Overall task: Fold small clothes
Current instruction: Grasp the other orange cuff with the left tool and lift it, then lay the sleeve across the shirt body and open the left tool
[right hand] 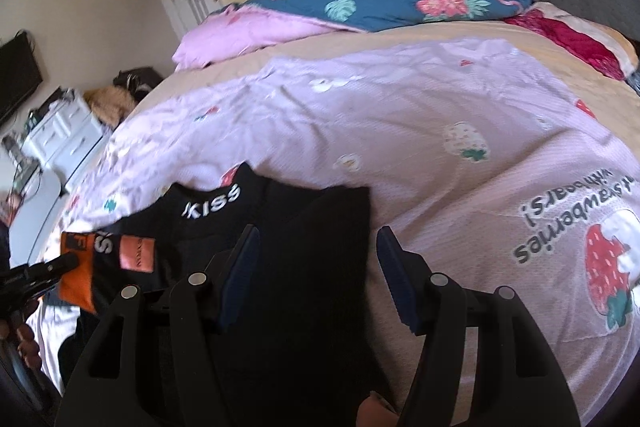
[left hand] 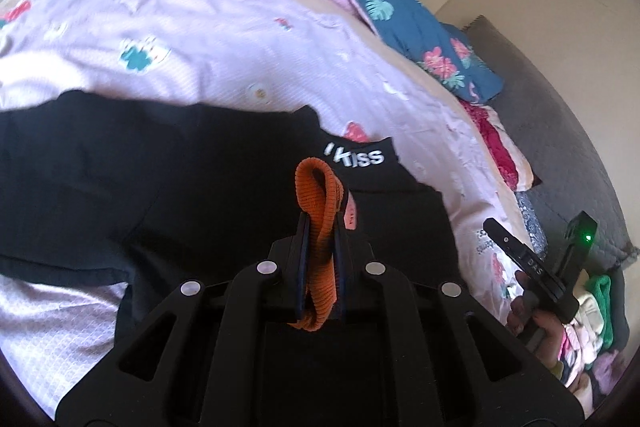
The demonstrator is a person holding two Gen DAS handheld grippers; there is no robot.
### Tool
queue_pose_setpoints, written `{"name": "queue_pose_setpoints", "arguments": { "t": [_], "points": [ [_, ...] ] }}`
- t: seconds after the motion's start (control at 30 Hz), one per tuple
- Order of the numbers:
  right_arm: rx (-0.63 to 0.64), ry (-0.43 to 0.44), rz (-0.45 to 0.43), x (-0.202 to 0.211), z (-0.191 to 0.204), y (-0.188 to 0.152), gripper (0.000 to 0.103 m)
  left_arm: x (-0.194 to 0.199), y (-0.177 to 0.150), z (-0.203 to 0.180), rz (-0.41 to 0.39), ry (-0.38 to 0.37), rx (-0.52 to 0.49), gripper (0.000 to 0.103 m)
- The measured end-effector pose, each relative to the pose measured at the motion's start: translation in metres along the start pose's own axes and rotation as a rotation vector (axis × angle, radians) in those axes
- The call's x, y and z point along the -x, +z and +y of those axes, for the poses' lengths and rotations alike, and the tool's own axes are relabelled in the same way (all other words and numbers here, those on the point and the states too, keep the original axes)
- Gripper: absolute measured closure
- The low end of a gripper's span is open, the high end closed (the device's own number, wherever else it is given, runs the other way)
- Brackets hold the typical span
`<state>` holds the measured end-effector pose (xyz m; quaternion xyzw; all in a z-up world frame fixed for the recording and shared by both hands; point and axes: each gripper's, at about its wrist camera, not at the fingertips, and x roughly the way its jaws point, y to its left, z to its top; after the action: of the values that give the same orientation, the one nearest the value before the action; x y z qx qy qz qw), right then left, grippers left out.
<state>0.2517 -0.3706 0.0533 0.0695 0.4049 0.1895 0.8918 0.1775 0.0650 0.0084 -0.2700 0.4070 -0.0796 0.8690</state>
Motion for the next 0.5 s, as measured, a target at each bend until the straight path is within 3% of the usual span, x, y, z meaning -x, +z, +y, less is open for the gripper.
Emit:
{"name": "queue_pose_setpoints", "arguments": {
  "t": [0.37, 0.5],
  "points": [
    [0.102, 0.027, 0.069, -0.018, 0.035, -0.012, 0.043, 0.017, 0.003, -0.004, -0.083, 0.129, -0.063, 0.096],
    [0.122, 0.03, 0.085, -0.023, 0.042, -0.015, 0.043, -0.002, -0.007, -0.013, -0.018, 0.113, -0.102, 0.095]
  ]
}}
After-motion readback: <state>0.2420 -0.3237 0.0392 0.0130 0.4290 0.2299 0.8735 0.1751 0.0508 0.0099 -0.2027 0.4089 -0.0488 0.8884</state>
